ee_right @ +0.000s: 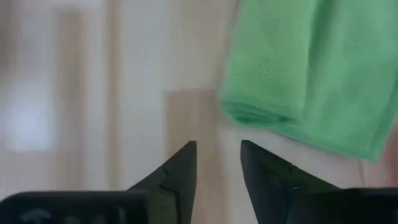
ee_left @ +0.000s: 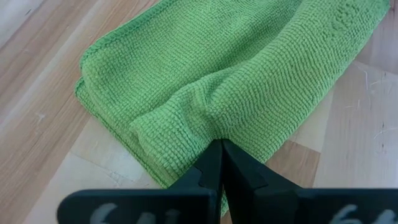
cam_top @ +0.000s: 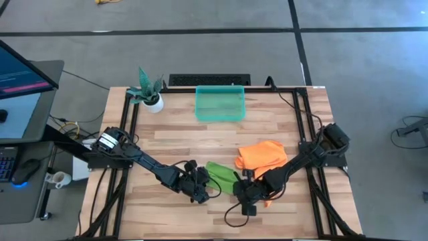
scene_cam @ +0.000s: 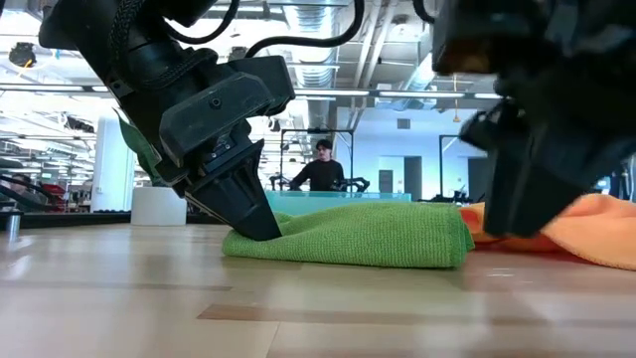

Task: Roll towel into tight, uniform cylinder
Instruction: Roll the green microfiber towel

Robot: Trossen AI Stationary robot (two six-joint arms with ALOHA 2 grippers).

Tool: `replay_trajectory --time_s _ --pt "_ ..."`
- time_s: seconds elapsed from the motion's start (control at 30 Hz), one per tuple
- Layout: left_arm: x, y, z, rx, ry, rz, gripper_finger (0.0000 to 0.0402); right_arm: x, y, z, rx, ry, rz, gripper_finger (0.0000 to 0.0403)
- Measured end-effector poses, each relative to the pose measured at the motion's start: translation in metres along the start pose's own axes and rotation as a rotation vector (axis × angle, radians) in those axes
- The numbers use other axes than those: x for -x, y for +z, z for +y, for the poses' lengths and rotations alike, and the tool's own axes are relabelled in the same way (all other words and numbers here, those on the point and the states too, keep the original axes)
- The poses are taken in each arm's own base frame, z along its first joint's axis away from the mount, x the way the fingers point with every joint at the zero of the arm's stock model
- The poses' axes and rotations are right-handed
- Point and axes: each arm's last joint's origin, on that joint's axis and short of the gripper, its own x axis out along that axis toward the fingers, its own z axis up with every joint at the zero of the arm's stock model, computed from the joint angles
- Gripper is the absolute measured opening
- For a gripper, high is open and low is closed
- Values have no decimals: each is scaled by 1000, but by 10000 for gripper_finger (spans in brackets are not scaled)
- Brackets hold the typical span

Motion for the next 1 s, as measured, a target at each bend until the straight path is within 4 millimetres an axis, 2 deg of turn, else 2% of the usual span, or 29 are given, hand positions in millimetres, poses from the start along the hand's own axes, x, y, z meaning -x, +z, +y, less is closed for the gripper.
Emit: replay_trajectory --time_s 0.17,0.3,0.47,0.63,0.8,1.0 --pt "0 0 0 0 3 -3 0 20 17 9 42 17 -39 137" --pt "0 0 0 -1 4 -4 4 26 24 16 78 45 -89 127" --pt "0 0 0 -22 4 -4 27 24 28 19 43 67 -125 121" --pt "0 0 0 -52 2 -4 46 7 34 25 17 109 -194 124" --pt "0 0 0 -52 2 -4 43 -6 31 21 16 101 -139 144" --pt "0 0 0 -50 2 -3 39 6 40 16 32 81 -64 204"
